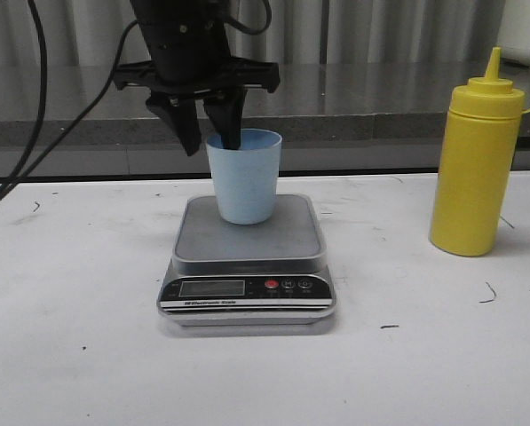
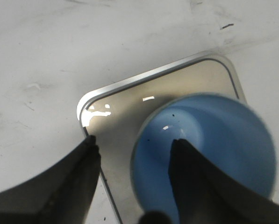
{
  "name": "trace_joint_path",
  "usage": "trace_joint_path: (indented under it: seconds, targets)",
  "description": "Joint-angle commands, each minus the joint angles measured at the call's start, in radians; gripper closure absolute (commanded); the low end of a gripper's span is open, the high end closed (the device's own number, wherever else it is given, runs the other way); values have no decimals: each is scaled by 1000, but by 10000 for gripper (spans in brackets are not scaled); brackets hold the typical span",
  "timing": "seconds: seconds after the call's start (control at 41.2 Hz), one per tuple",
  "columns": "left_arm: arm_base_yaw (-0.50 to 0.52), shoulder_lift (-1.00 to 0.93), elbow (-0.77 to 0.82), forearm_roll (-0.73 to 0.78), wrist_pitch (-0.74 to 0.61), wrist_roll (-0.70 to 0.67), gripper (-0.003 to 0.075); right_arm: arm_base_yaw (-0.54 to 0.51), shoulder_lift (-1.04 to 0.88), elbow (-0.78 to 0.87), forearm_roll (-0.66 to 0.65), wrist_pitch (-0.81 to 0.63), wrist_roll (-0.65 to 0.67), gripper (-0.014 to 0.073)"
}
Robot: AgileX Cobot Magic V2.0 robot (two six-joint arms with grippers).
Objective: Pour seasoning into cup on scale with both arms
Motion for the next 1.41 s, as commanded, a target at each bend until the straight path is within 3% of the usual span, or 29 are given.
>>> trace_joint_path:
  seconds: [0.0,0.146,0.316,0.995,1.383]
  targets:
    - [-7,-125,-33,2,7,37,333,0,5,-27,-2,-68,-5,85]
    - [-7,-216,-24,53,75,75,333,0,5,-27,-2,-68,-5,85]
    - [-7,-375,73,88,38,75,333,0,5,-27,-2,-68,-5,85]
    - [-7,-1035,851,90,-243,94,333,0,5,-27,-2,-68,-5,85]
    - [-7,-1274,1082,90,-293,94,333,0,5,-27,-2,-68,-5,85]
